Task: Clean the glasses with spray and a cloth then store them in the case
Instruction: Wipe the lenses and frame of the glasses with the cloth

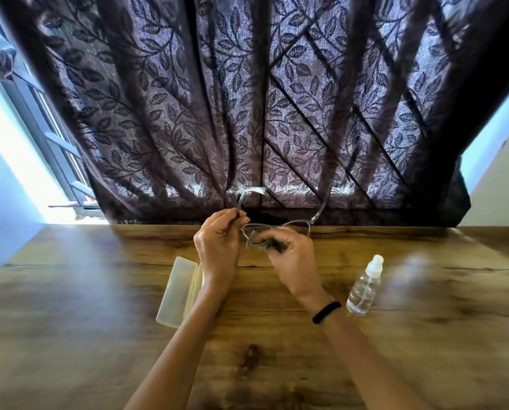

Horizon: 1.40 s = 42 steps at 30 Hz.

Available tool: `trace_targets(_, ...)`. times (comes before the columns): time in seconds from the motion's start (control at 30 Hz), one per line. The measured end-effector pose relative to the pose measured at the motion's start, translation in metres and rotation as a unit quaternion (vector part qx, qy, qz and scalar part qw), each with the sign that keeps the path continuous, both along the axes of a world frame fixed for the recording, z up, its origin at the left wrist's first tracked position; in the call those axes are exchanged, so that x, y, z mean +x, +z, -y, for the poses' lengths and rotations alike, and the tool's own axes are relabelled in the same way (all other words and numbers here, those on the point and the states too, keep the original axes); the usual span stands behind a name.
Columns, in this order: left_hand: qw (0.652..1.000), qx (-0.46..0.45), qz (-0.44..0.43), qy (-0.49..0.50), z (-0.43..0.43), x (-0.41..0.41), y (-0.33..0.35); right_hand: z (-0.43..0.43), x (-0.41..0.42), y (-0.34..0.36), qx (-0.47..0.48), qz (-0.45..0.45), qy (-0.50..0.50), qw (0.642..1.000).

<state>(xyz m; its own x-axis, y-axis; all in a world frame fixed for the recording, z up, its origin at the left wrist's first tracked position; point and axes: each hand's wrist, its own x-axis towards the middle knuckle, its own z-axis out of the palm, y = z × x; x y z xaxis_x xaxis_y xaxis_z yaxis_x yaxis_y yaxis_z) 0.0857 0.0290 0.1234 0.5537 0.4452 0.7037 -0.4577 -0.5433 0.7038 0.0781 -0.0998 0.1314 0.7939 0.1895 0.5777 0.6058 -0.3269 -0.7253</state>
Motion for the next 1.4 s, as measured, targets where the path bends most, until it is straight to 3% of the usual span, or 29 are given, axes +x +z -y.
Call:
trace_targets(0.1, 0.999, 0.033, 0.002, 0.014, -0.002, 0.001, 0.002, 0.009, 0.002, 0.001, 0.068, -0.051, 0.021, 0.996)
trace_targets(0.3, 1.000, 0.024, 0.003, 0.007, -0.006, -0.001, 0.005, 0.038, 0.015, -0.002, 0.043, 0.082, -0.202, 0.975)
trace_targets(0.37, 1.000, 0.019, 0.002, -0.001, -0.004, -0.001, 0.005, 0.043, 0.021, -0.001, 0.008, 0.120, -0.222, 0.968)
trace_targets(0.5, 1.000, -0.006, 0.001, -0.012, 0.000, -0.002, 0.008, 0.040, 0.026, -0.007, -0.113, 0.126, -0.206, 0.964)
trace_targets(0.6, 1.000, -0.020, -0.003, -0.011, -0.001, -0.001, 0.009, 0.037, 0.024, -0.017, -0.147, 0.113, -0.170, 0.968)
trace_targets(0.93, 0.997, -0.065, -0.003, -0.032, -0.003, 0.002, 0.003, 0.026, 0.015, -0.023, -0.137, 0.098, -0.102, 0.980)
trace_targets(1.23, 0.998, -0.061, 0.005, -0.035, -0.002, 0.002, 0.006, 0.035, 0.019, -0.014, -0.180, 0.115, -0.185, 0.959)
trace_targets(1.4, 0.998, -0.044, 0.022, -0.028, -0.001, 0.001, 0.009, 0.033, 0.016, -0.013, -0.160, 0.115, -0.176, 0.964)
